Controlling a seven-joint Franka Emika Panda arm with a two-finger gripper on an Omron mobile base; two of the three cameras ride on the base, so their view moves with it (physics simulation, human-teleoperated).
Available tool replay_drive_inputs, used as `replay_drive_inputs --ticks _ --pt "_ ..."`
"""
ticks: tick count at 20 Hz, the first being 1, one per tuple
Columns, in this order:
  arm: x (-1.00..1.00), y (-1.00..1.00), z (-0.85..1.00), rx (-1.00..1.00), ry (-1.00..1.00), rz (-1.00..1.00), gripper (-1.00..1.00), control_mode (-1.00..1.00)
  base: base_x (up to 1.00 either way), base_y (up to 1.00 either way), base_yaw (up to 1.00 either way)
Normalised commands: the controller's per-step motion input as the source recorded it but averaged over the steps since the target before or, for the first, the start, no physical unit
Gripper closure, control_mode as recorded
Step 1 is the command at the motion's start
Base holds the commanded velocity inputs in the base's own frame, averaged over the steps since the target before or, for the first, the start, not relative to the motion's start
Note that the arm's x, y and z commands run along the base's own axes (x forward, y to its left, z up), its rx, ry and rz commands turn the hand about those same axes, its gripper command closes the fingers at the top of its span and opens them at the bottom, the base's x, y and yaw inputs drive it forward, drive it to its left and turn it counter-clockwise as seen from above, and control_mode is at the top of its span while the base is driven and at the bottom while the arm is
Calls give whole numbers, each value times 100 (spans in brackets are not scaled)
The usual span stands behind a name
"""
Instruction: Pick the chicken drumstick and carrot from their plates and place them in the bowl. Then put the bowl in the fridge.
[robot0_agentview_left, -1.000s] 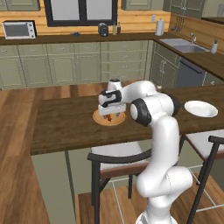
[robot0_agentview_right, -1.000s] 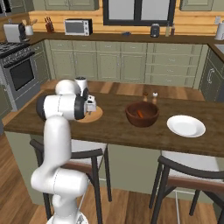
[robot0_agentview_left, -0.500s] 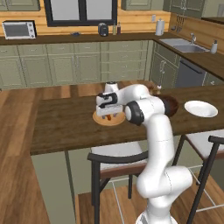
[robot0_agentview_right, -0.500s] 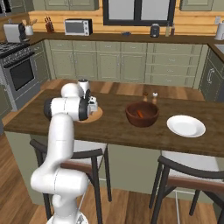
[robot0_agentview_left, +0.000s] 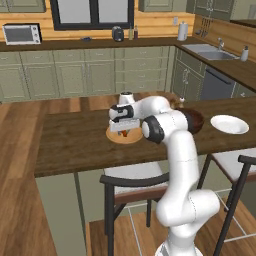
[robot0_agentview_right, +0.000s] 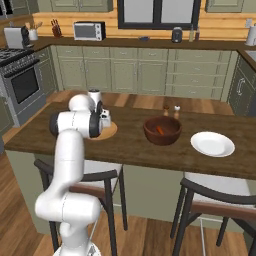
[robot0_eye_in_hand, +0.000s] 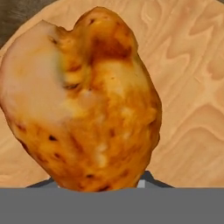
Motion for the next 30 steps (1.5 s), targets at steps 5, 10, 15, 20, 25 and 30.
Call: replay_drive_inputs --ticks 5,10,15,20,25,30 --pt "-100 -15 21 7 -29 -1 100 -100 0 0 0" --pt "-100 -28 77 1 -27 -4 100 -100 0 0 0" --pt "-89 -32 100 0 -12 -7 100 -100 0 0 0" --pt "-55 -47 93 -7 0 -13 100 -100 0 0 0" --pt "-21 -79 59 -4 0 -15 100 -100 0 0 0" --pt "0 -100 27 0 0 -12 100 -100 0 0 0"
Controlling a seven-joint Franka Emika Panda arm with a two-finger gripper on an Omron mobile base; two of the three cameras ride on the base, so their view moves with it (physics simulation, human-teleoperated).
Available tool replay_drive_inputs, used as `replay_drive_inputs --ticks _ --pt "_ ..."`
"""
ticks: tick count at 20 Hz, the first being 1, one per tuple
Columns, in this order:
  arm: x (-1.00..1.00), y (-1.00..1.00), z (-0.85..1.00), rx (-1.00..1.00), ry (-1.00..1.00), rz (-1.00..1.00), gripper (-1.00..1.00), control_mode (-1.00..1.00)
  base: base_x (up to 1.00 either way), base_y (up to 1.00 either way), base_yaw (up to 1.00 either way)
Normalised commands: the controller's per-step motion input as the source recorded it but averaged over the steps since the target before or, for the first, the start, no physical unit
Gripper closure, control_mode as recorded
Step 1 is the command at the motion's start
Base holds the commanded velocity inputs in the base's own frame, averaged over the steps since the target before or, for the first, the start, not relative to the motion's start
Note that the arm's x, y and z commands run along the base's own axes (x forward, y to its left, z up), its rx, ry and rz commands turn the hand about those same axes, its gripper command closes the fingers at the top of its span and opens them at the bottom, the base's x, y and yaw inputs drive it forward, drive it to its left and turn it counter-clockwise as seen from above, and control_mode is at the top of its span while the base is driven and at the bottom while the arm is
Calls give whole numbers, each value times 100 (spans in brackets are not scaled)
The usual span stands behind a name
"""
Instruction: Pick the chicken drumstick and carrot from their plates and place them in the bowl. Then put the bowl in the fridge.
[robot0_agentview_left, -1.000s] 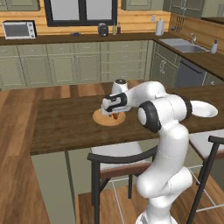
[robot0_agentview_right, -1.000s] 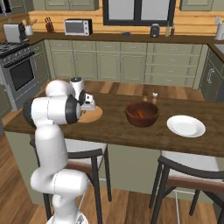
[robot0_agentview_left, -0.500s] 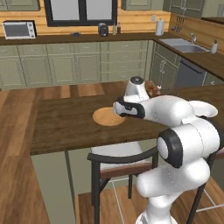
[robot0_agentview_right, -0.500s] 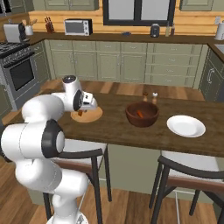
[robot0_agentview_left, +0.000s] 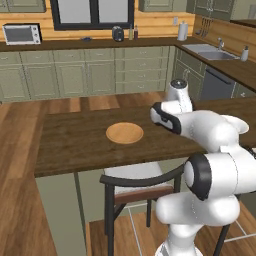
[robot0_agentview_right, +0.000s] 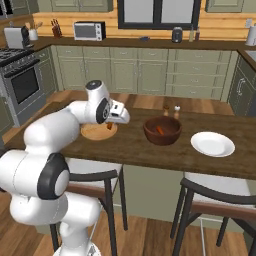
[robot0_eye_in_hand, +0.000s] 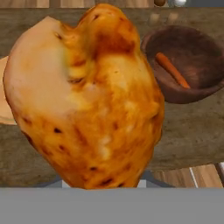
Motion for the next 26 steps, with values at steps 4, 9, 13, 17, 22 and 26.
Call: replay_drive_inputs --ticks 4,9,13,17,22,26 --pt "0 -100 23 3 1 -7 100 -100 0 0 0" --pt "4 -98 11 8 1 -2 100 -100 0 0 0" --pt "12 -82 0 10 0 0 100 -100 0 0 0" --pt "35 -39 -2 17 0 0 100 -100 0 0 0" --pt "47 -12 -19 1 6 0 100 -100 0 0 0" --pt "25 2 -35 -4 4 0 100 -100 0 0 0"
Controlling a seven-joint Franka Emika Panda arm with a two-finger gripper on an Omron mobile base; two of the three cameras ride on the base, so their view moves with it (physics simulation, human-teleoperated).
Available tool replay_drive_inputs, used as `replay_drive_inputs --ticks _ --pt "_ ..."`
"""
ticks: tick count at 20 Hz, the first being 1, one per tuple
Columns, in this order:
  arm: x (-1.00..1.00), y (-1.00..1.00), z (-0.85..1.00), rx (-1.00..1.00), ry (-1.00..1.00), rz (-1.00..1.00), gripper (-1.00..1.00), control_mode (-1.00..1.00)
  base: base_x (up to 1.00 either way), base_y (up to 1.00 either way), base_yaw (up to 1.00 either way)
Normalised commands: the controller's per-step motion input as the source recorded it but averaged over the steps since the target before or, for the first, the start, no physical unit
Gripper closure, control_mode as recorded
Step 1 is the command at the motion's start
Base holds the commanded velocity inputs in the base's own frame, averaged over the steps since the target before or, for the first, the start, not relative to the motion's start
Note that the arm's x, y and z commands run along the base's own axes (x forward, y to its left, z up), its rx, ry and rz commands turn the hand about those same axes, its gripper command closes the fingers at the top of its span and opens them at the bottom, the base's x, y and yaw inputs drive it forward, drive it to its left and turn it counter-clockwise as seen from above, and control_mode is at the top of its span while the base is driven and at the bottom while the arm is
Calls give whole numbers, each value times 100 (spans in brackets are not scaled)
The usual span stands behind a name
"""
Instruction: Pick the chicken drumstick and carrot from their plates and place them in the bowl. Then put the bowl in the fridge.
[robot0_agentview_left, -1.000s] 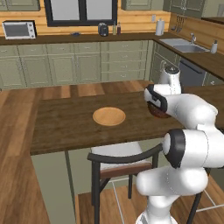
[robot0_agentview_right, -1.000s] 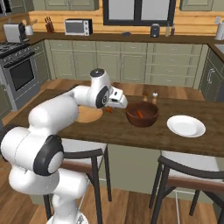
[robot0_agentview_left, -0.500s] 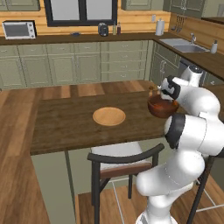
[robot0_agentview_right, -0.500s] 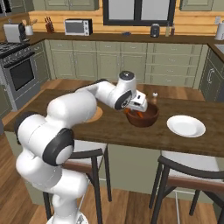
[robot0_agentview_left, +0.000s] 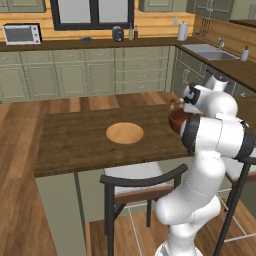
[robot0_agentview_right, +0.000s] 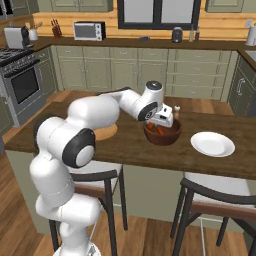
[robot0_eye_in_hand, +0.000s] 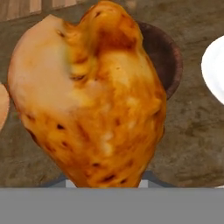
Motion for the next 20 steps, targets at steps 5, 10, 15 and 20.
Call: replay_drive_inputs --ticks 5,10,15,20 --pt "30 -6 -30 -4 1 0 100 -100 0 0 0" --pt "53 -20 -21 0 0 0 100 -100 0 0 0" --pt "45 -20 -22 0 0 0 100 -100 0 0 0" --pt "10 -4 -37 0 0 0 100 -100 0 0 0"
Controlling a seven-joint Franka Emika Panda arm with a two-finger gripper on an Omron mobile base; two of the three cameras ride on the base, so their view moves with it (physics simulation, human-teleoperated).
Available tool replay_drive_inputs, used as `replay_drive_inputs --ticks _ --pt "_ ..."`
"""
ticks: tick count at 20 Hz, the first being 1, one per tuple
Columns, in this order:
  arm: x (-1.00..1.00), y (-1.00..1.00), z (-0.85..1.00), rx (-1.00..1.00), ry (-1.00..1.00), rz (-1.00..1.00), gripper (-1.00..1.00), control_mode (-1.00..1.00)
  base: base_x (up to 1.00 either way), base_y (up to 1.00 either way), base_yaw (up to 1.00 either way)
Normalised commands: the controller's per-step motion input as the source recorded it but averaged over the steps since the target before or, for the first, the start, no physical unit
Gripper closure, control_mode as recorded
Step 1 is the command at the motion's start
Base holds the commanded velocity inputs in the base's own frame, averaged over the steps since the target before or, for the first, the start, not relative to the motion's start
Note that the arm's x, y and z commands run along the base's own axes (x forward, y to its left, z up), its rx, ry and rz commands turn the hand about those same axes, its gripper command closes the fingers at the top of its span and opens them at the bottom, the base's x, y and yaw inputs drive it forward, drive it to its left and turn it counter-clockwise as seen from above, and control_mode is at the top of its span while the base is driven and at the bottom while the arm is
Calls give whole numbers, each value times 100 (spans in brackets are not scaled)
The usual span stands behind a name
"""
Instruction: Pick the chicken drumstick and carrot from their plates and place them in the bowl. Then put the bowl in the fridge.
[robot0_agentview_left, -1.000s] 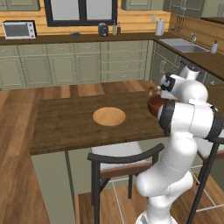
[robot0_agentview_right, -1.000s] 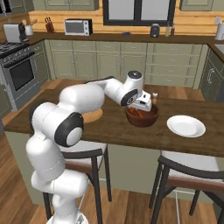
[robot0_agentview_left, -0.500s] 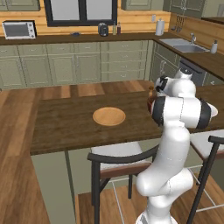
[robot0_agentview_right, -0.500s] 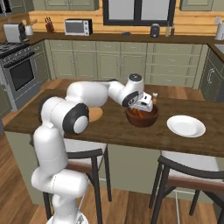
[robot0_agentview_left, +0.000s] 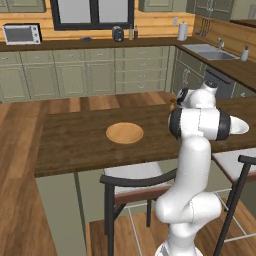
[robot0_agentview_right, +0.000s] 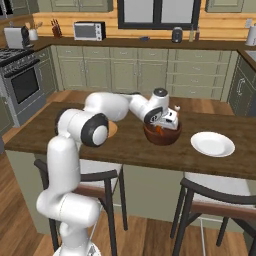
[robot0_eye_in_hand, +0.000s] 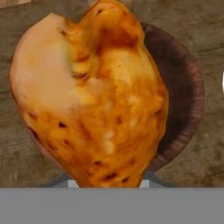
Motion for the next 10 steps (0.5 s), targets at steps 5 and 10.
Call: replay_drive_inputs --ticks 5,10 --pt "16 0 -41 0 0 0 100 -100 0 0 0" --pt "15 0 -17 0 0 -1 -100 -100 0 0 0"
